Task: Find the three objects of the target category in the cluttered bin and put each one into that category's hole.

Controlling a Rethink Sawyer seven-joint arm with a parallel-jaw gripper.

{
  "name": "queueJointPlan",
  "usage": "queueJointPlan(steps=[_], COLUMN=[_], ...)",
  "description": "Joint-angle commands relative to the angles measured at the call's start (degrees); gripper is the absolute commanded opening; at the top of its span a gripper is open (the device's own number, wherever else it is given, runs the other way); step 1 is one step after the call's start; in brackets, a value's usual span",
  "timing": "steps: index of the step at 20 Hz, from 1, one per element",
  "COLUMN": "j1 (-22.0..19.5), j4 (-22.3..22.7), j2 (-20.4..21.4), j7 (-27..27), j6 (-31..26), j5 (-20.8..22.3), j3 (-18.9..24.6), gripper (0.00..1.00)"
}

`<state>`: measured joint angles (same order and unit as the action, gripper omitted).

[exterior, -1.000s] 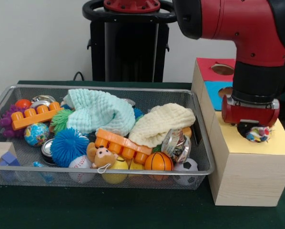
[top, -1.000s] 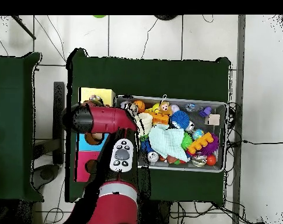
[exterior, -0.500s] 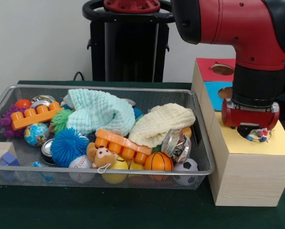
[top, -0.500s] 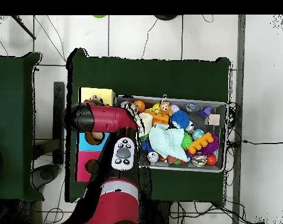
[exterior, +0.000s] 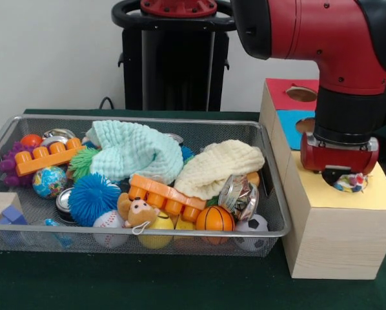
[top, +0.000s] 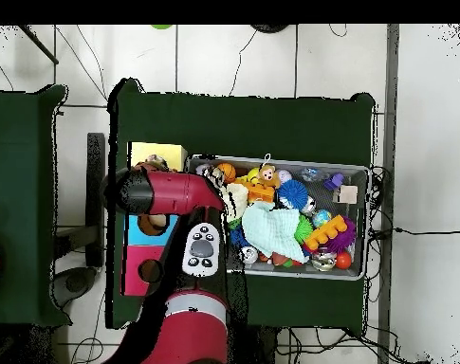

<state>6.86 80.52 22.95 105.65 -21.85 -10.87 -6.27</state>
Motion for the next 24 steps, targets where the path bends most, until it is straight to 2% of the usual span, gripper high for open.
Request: queueJointPlan(steps=[1, 5, 7, 9, 20, 22, 23, 24], j1=[1.7, 2.2, 1.8, 2.2, 3.2, 2.8, 2.3, 2.1], j4=[3.4, 2.1, -0.1, -0.1, -1.1, -0.7, -0.7, -1.0], j2=[3.7, 8.4, 8.0, 7.9, 5.8, 6.0, 6.2, 6.3], j7=[8.3, 7.5, 6.9, 7.4, 9.4, 9.7, 10.1, 10.0], j6=[-13.6, -20.2, -22.7, -23.4, -22.8, -20.2, -15.8, -14.6], j5=[0.7, 1.7, 2.0, 2.2, 1.4, 0.3, -0.4, -0.5], j3=[-0.9, -3.7, -4.1, -4.7, -4.6, -3.7, -2.9, -2.6], gripper=[0.00, 0.00, 0.00, 0.00, 0.00, 0.00, 0.00, 0.00])
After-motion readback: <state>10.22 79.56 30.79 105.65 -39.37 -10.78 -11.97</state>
